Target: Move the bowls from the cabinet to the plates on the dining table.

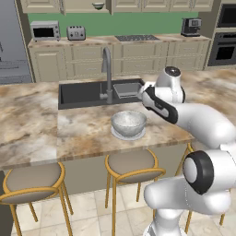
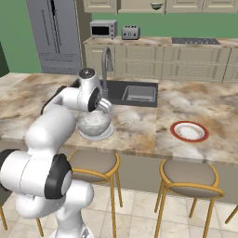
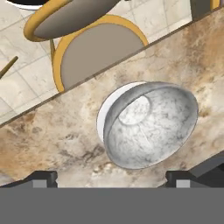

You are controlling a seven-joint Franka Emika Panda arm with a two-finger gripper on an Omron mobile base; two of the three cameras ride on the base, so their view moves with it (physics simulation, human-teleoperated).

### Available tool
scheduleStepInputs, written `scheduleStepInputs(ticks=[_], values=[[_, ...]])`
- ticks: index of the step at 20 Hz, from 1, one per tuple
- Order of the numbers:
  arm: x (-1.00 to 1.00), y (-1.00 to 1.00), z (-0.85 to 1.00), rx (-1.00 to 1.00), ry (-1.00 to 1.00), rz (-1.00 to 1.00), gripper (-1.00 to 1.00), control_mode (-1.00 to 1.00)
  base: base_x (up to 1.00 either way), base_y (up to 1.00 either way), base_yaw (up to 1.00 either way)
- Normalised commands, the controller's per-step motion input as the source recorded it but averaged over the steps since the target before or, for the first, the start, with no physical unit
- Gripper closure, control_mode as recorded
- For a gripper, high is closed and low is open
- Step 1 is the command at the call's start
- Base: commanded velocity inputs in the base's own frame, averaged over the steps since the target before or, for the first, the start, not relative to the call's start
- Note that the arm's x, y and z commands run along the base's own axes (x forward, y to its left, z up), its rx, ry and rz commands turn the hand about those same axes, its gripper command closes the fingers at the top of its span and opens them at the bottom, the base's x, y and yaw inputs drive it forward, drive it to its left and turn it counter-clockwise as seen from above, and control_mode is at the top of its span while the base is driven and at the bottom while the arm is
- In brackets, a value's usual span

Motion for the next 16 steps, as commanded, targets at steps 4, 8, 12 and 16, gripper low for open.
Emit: scheduleStepInputs(ticks=[4, 8, 12, 16], values=[[-0.61, 0.52, 0.59, -0.08, 0.00, 0.00, -1.00, -1.00, 0.00, 0.00, 0.00], [-0.61, 0.27, 0.67, -0.05, 0.00, 0.00, -1.00, -1.00, 0.00, 0.00, 0.00], [-0.68, 0.08, 0.61, -0.01, 0.00, 0.00, -1.00, -1.00, 0.00, 0.00, 0.00], [-0.82, 0.00, 0.46, 0.00, 0.00, 0.00, -1.00, -1.00, 0.00, 0.00, 0.00]])
